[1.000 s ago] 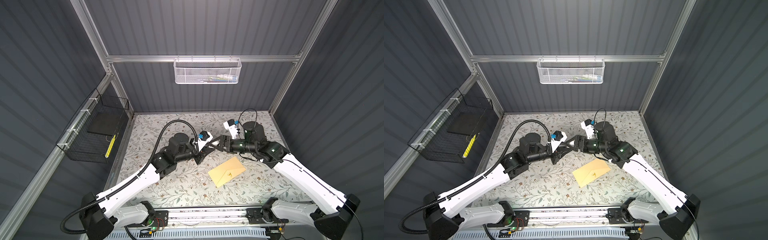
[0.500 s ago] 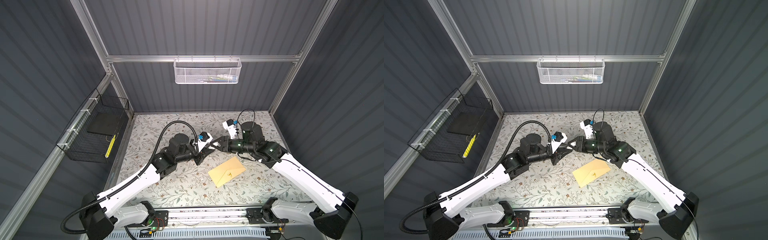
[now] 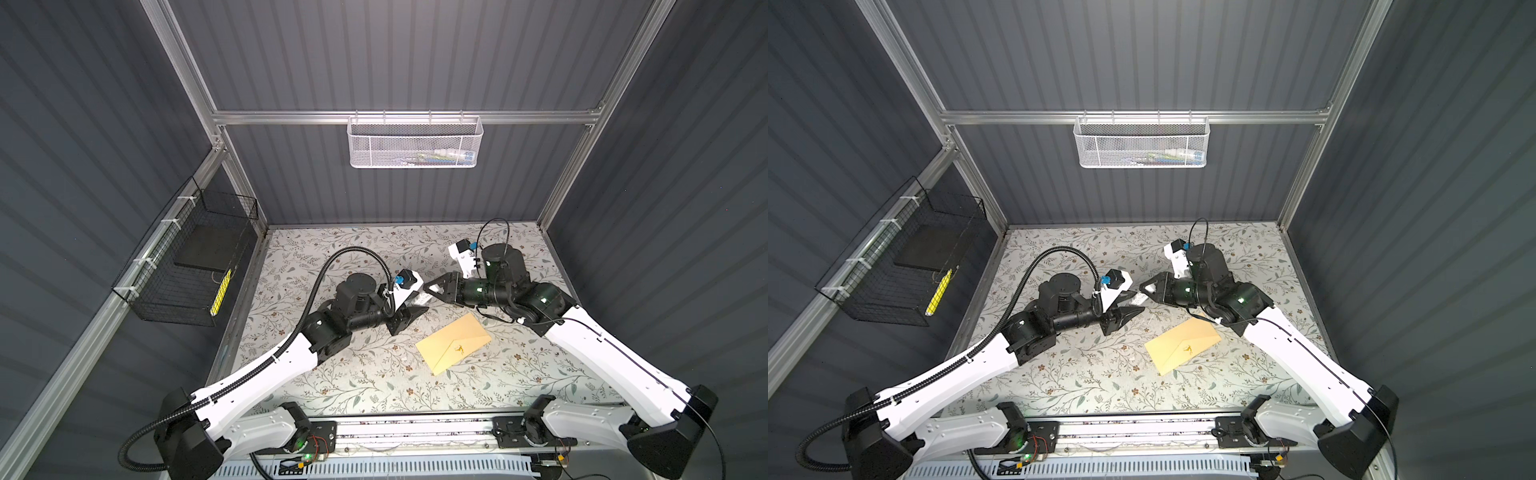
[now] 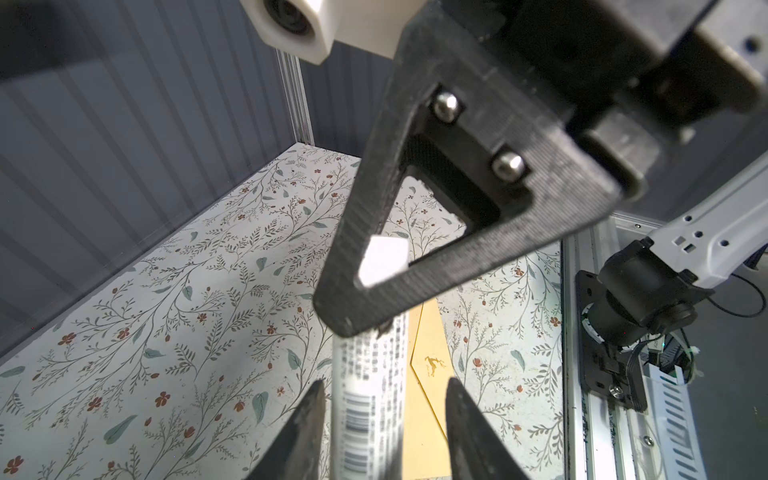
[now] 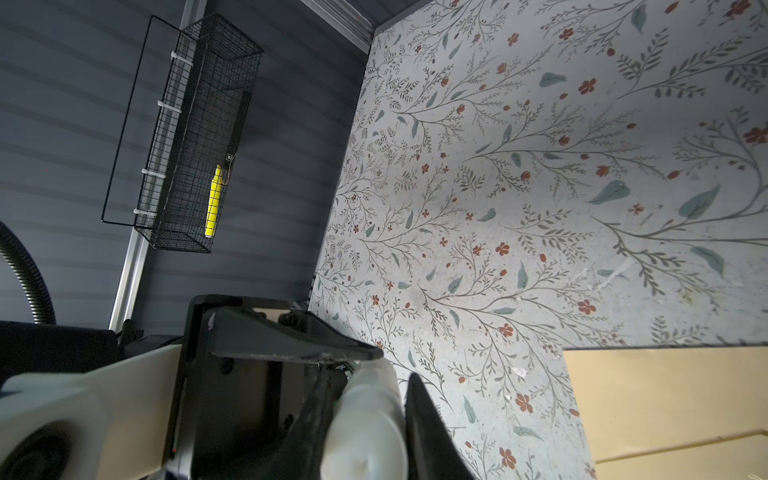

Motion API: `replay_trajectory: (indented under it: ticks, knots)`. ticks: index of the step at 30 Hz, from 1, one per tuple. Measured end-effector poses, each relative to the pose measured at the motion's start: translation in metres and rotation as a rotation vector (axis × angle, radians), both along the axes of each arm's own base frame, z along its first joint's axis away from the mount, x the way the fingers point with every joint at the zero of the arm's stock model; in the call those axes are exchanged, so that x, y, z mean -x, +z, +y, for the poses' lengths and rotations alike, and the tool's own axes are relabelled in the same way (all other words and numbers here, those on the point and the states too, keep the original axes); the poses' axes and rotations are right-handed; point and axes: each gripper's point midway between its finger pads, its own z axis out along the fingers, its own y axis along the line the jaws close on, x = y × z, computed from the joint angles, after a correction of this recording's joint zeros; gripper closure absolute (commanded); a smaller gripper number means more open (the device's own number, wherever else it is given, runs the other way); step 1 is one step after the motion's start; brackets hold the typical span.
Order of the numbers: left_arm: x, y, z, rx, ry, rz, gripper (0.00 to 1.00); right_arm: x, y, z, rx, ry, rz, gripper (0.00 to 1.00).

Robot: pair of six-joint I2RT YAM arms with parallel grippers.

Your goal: Place the letter into the envelope and seal it

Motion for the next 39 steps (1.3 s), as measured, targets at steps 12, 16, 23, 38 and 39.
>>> replay_trajectory:
  ticks: [12, 16, 23, 38, 39]
  knots:
    - [0.003, -0.008, -0.001, -0.008, -0.018, 0.016, 0.61, 0.001, 0.001, 0.0, -0.009, -0.003, 0.014, 0.94]
    - [0.003, -0.011, -0.002, -0.014, -0.019, 0.018, 0.76, 0.003, 0.002, 0.001, -0.015, 0.001, 0.02, 0.94]
    - [0.002, -0.011, -0.002, -0.015, -0.017, 0.017, 0.95, 0.004, 0.003, 0.001, -0.02, 0.007, 0.022, 0.83]
    - [0.005, -0.017, 0.006, -0.051, -0.009, 0.008, 0.99, 0.02, 0.031, -0.044, -0.012, -0.097, -0.072, 0.01]
    - [0.006, -0.017, 0.007, -0.055, -0.01, 0.004, 0.99, 0.02, 0.03, -0.05, 0.005, -0.116, -0.072, 0.01]
